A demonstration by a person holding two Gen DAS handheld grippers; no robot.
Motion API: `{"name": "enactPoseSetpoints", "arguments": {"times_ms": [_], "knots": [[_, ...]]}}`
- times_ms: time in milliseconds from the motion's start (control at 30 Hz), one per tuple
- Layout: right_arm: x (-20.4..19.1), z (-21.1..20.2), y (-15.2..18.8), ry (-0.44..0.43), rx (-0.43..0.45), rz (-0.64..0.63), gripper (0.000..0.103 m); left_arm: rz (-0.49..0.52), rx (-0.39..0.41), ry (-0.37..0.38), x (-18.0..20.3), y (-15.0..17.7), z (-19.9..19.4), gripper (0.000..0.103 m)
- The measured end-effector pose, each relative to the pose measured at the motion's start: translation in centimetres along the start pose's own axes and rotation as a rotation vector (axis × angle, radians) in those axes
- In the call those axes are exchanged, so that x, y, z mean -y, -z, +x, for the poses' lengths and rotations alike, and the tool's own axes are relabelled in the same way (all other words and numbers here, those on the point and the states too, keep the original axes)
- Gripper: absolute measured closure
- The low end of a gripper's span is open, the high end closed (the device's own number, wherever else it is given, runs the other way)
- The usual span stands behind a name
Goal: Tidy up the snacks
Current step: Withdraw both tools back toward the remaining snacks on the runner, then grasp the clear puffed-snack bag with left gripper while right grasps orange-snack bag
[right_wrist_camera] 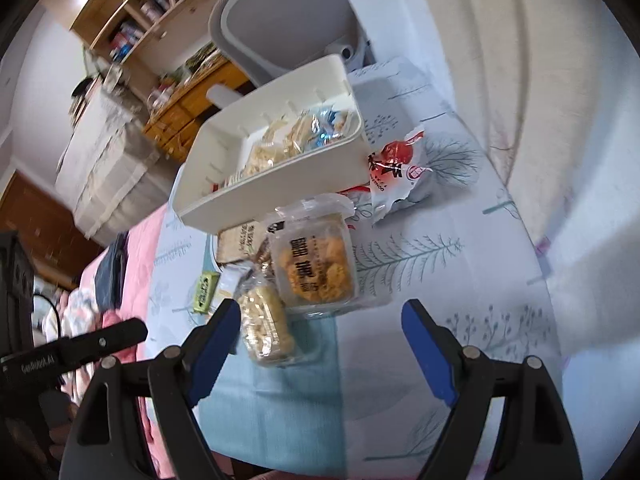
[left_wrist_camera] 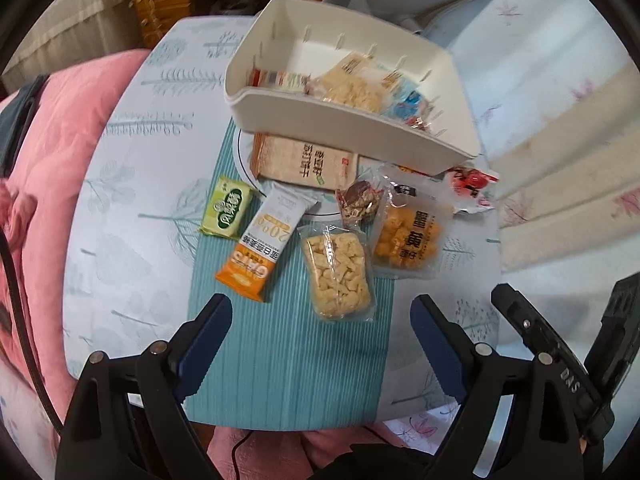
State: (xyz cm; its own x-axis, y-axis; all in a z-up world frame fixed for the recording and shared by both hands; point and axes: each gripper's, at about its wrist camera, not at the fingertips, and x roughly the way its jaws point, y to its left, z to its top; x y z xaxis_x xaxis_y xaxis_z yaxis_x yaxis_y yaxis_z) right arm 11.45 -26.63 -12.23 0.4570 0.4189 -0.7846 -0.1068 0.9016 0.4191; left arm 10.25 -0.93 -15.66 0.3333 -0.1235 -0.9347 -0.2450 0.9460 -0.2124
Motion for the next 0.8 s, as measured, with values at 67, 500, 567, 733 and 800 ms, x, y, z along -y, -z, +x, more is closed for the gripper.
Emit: {"name": "enactPoseSetpoints", "arguments": {"times_ms": [67, 500, 567, 733, 800], "knots": [[0.7, 0.9, -0.6, -0.020, -0.028, -0.038, 0.020, -0.031, -0.021, -0.024, 0.4, -0.2, 1.1, 0.013], [3.9, 7.6, -2.7, -0.211, -0.161, -0.188, 0.020, -0.223, -0.186, -0.189, 1.7, -1.2, 9.9, 0.013], [4.4, 8.8, -2.9, -0.236, -0.184, -0.171, 0.021, -0.241, -0.206, -0.211, 1.7, -1.2, 10.8, 0.013], [4.9, 11.0, -3.9, -0.286, -0.210, -0.155, 0.028, -0.297, -0.233, -0.237, 1.5, -1.1, 13.2, 0.013], [4.8, 11.6, -4.1, -0.310, -0.220, -0.158, 0.029, -0.308, -0.233, -0.243, 1.5, -1.1, 13.9, 0.013]]}}
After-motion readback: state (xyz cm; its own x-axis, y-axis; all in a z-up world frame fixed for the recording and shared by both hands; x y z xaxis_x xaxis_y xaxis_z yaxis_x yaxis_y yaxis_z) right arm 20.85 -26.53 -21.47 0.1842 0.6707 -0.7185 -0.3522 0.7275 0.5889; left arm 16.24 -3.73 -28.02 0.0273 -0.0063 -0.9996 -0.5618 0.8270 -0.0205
